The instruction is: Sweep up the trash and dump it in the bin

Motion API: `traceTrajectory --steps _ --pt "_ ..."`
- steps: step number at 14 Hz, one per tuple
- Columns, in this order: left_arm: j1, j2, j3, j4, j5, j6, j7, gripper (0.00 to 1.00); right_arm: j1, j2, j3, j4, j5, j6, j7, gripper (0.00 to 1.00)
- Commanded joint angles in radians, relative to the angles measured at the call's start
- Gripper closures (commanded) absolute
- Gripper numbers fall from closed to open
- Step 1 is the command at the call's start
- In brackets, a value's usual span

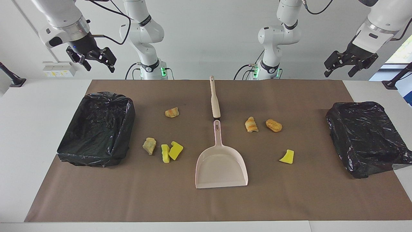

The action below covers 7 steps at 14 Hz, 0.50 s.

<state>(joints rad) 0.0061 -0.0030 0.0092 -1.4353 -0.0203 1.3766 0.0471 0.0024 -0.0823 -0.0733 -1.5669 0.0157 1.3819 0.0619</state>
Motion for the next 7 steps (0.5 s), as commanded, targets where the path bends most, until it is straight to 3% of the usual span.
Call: traceTrajectory --steps 1,7 --pt "-0.006 -0.006 -0.002 -0.005 -0.004 -0.004 0.002 0.0 -0.009 -0.022 0.006 -0.019 0.004 0.019 -0.019 0.0" --pt "-0.006 -0.006 -0.008 -0.005 -0.007 -0.008 -0.003 0.0 -0.009 -0.024 0.006 -0.027 -0.043 0.041 -0.013 0.0"
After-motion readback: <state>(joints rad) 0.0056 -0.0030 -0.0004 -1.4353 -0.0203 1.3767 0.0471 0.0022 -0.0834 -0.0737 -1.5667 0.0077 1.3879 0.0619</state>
